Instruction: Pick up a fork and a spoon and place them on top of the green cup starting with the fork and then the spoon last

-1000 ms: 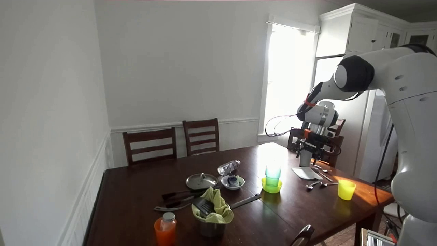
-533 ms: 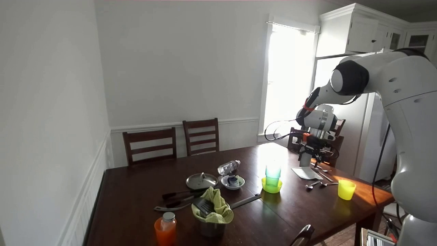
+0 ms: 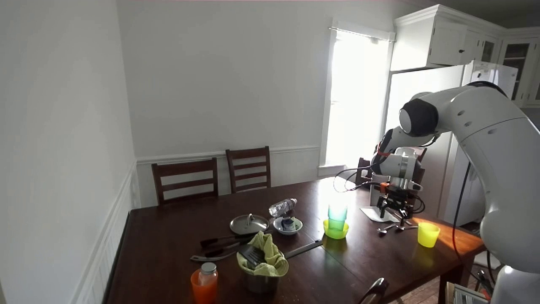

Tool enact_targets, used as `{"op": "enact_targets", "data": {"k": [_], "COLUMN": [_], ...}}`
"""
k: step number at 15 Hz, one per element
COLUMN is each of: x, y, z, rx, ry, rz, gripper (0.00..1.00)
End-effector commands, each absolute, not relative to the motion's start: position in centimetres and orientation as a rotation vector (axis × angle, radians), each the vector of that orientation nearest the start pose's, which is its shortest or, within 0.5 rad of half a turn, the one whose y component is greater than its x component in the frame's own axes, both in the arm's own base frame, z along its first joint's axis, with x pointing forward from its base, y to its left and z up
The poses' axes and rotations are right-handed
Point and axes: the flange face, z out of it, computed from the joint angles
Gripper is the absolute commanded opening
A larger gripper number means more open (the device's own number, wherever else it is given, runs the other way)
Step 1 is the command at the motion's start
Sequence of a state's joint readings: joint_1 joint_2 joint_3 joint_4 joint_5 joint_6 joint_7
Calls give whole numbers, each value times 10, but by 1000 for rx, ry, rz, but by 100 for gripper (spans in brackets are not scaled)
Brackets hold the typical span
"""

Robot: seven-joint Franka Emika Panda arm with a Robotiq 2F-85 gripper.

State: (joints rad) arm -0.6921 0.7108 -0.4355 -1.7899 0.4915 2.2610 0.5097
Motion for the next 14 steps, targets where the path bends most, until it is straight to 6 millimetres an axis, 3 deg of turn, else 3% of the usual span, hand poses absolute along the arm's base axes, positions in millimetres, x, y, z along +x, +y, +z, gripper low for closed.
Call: {"op": "enact_targets", "data": {"k": [1,10,14], "x": [293,309,317], "y": [-582,-593,-593], "z": [158,139,131], "rx": [-1734,-1724,-1740], "ry": [2491,2457,2446], "rz": [214,210,212], "gripper": [100,99,88]}}
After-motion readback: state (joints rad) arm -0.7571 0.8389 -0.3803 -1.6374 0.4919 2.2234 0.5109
